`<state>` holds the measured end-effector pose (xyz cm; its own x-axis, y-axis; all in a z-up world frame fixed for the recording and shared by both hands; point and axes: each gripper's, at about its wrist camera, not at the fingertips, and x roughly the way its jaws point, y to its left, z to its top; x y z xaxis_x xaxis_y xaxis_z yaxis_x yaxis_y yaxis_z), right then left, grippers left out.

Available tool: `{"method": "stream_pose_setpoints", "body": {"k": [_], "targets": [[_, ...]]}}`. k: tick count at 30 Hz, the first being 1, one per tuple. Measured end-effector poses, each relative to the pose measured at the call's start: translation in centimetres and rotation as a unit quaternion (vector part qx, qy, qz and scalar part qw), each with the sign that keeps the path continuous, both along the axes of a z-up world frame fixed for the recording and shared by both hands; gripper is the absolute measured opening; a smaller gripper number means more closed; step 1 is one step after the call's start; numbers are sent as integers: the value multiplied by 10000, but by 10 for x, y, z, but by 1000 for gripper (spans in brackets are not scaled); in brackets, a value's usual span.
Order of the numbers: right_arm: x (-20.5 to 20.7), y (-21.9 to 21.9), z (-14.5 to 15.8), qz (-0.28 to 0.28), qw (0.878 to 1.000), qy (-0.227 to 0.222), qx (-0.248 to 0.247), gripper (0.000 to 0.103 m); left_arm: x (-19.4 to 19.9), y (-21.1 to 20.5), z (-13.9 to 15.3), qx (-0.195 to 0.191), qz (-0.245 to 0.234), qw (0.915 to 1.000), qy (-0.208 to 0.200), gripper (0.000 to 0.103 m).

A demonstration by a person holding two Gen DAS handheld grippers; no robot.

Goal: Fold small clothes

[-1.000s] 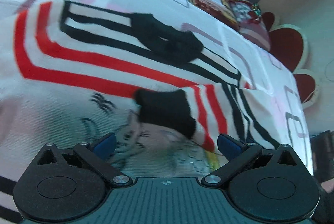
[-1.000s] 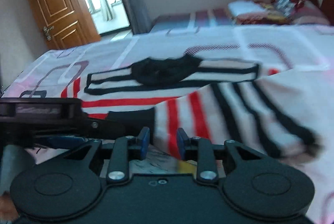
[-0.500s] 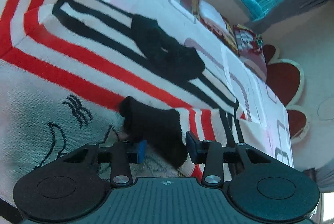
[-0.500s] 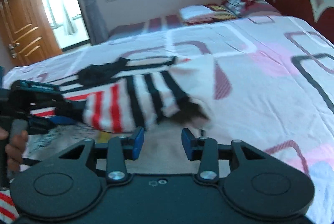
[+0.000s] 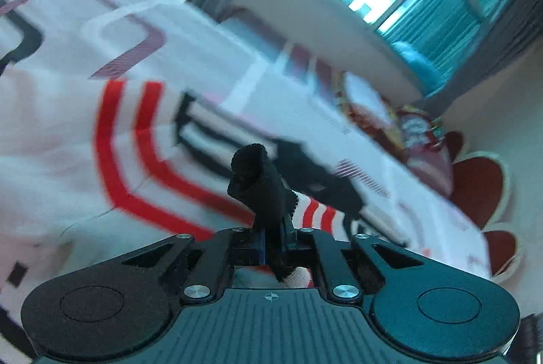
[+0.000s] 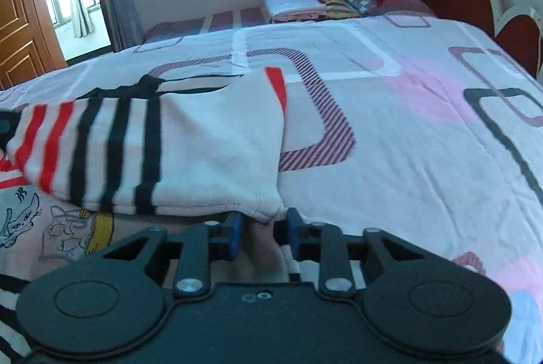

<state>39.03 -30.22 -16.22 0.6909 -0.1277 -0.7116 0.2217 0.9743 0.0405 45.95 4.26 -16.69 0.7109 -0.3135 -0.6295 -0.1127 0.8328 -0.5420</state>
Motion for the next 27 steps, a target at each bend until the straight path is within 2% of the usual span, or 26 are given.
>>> {"method": "stream_pose_setpoints", "body": {"k": [3, 5, 6, 9, 11, 12, 14, 16, 17, 18, 20, 21, 25, 27], "targets": [[-4, -3, -1, -40, 10000, -63, 18, 17, 9, -11, -25, 249, -261, 9986, 376, 7], [-7, -22, -12, -435, 9984, 69, 352, 13, 9, -20, -28, 504, -301, 9980, 236, 8], [-10, -31, -13, -533, 9968, -18, 602, 13, 9, -22, -28, 570, -322, 9976, 214, 8], [-11, -24, -10, -476, 9981, 41, 390, 16, 4, -15, -19, 612, -236, 9975, 273, 8], [-14, -25, -8, -427, 9978, 130, 498, 17, -9, -9, -11, 727, -205, 9969, 198, 9], [-20, -25, -5, -427, 9976, 103, 537, 22, -19, -2, -6, 738, -145, 9970, 163, 10], [-33, -25, 3, -332, 9981, -5, 514, 23, -30, 1, 2, 829, -99, 9965, 9, 13], [-40, -24, 14, -273, 9981, -214, 511, 23, -34, -1, 9, 1067, -47, 9942, -149, 28], [-41, -22, 22, -230, 9981, -359, 453, 23, -35, 2, 11, 1138, 71, 9933, -174, 58], [-37, -19, 28, -126, 9983, -446, 366, 23, -33, 6, 9, 1178, 266, 9926, -102, 80], [-22, -14, 34, 77, 9982, -503, 327, 23, -28, 18, 5, 1063, 603, 9925, 39, 81], [-14, -12, 33, 151, 9983, -475, 313, 24, -25, 21, 4, 1005, 585, 9932, 82, 81], [9, -2, 20, 396, 9983, -249, 337, 24, -29, 20, 14, 1050, 372, 9938, -2, 81], [14, 1, 13, 456, 9984, -194, 283, 23, -36, 8, 18, 1155, 79, 9931, -190, 81]]}}
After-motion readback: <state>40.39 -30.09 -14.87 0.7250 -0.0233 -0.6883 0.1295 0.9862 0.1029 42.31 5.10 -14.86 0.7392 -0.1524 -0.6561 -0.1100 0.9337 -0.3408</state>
